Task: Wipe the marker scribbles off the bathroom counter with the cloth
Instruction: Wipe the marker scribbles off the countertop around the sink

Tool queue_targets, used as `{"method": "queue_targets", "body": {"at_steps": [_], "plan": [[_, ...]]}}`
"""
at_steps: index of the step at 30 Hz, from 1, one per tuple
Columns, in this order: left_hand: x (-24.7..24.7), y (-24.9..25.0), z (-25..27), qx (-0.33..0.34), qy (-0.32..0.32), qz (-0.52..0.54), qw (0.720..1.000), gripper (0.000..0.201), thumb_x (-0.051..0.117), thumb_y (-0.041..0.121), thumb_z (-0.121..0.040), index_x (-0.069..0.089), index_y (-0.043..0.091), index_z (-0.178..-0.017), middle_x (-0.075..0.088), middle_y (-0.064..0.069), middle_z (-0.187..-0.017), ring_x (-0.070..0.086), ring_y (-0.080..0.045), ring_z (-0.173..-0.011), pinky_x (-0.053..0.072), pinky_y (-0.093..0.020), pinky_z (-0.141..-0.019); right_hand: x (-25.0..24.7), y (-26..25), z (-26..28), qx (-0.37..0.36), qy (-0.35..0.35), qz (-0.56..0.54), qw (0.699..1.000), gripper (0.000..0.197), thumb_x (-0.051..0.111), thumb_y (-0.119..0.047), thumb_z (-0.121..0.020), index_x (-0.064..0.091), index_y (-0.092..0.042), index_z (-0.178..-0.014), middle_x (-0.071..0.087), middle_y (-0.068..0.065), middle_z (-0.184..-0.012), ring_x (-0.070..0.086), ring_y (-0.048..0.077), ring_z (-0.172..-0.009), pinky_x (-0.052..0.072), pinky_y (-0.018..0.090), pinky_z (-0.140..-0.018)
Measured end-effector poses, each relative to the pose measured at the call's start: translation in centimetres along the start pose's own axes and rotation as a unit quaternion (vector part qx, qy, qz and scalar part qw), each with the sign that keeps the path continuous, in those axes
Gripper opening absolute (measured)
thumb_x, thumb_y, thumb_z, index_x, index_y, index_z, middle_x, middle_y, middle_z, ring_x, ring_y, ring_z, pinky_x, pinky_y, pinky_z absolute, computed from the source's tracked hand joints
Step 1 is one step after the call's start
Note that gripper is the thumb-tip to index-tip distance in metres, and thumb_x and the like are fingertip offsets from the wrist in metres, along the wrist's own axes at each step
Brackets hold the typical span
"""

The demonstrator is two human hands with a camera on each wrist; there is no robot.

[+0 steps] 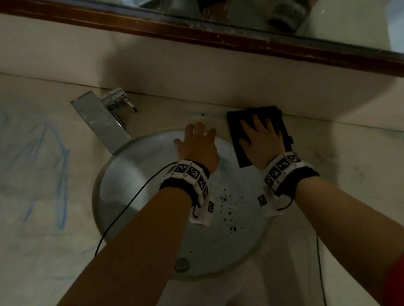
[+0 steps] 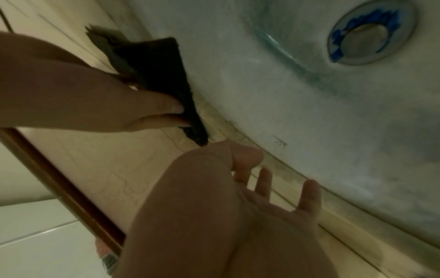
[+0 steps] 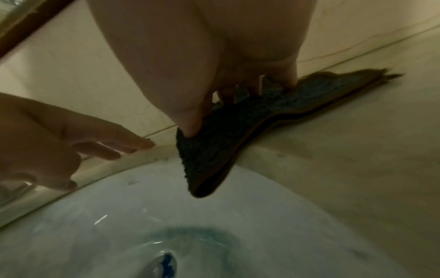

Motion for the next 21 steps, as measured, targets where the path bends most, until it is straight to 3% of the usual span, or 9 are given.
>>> {"method": "queue_targets", "body": {"at_steps": [5, 9, 12, 18, 21], "plan": [[0.2, -0.1, -0.1, 0.001, -0.004, 0.001, 1.000, 0.067, 0.049, 0.030, -0.092, 0.020, 0.033, -0.152, 0.012, -0.003, -0.158, 0.008, -0.028, -0.145, 0.026, -0.059, -0.108, 0.5, 2.8, 3.0, 0.017, 0.040, -0.034, 0.998, 0.060, 0.045, -0.054, -0.095, 0.029, -0.035, -0.150, 0.018, -0.002, -0.161, 0.014, 0.028, -0.147, 0.025, 0.053, -0.115], [-0.1, 0.0, -0.2, 0.000, -0.007, 0.007, 1.000, 0.067, 0.048, 0.028, -0.091, 0.021, 0.033, -0.152, 0.013, -0.003, -0.158, 0.009, -0.028, -0.145, 0.026, -0.059, -0.109, -0.2, 4.4, 3.6, 0.043, 0.097, -0.058, 0.993, 0.043, 0.047, -0.043, -0.098, 0.050, -0.031, -0.139, 0.036, -0.006, -0.154, 0.031, 0.027, -0.138, 0.035, 0.039, -0.107], [-0.1, -0.1, -0.2, 0.001, -0.004, 0.012, 1.000, 0.066, 0.049, 0.028, -0.091, 0.022, 0.033, -0.151, 0.013, -0.003, -0.158, 0.009, -0.028, -0.145, 0.027, -0.059, -0.108, -0.6, 4.5, 3.0, 0.032, 0.114, -0.091, 0.989, 0.033, 0.048, -0.031, -0.099, 0.061, -0.024, -0.129, 0.046, -0.004, -0.147, 0.038, 0.029, -0.131, 0.038, 0.034, -0.102], [0.1, -0.2, -0.4, 0.006, -0.005, 0.015, 1.000, 0.067, 0.049, 0.030, -0.092, 0.021, 0.033, -0.152, 0.012, -0.002, -0.159, 0.008, -0.028, -0.145, 0.025, -0.060, -0.109, -1.7, 4.6, 2.6, 0.038, 0.171, -0.162, 0.971, 0.030, 0.044, -0.011, -0.100, 0.067, -0.007, -0.120, 0.056, 0.007, -0.138, 0.047, 0.032, -0.123, 0.041, 0.033, -0.097], [0.2, -0.3, -0.4, 0.006, -0.005, 0.013, 1.000, 0.067, 0.049, 0.031, -0.092, 0.020, 0.034, -0.152, 0.012, -0.002, -0.159, 0.008, -0.029, -0.145, 0.025, -0.060, -0.109, -2.7, 4.3, 2.0, 0.024, 0.210, -0.178, 0.961, 0.031, 0.045, -0.008, -0.100, 0.064, -0.005, -0.124, 0.052, 0.012, -0.141, 0.045, 0.036, -0.127, 0.038, 0.037, -0.103]]}}
Point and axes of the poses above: each hand's wrist, its own z-axis away from the middle knuckle, its own x-axis out of the palm, y = z × x, the point moved 6 cm from there along -z, towards the middle knuckle
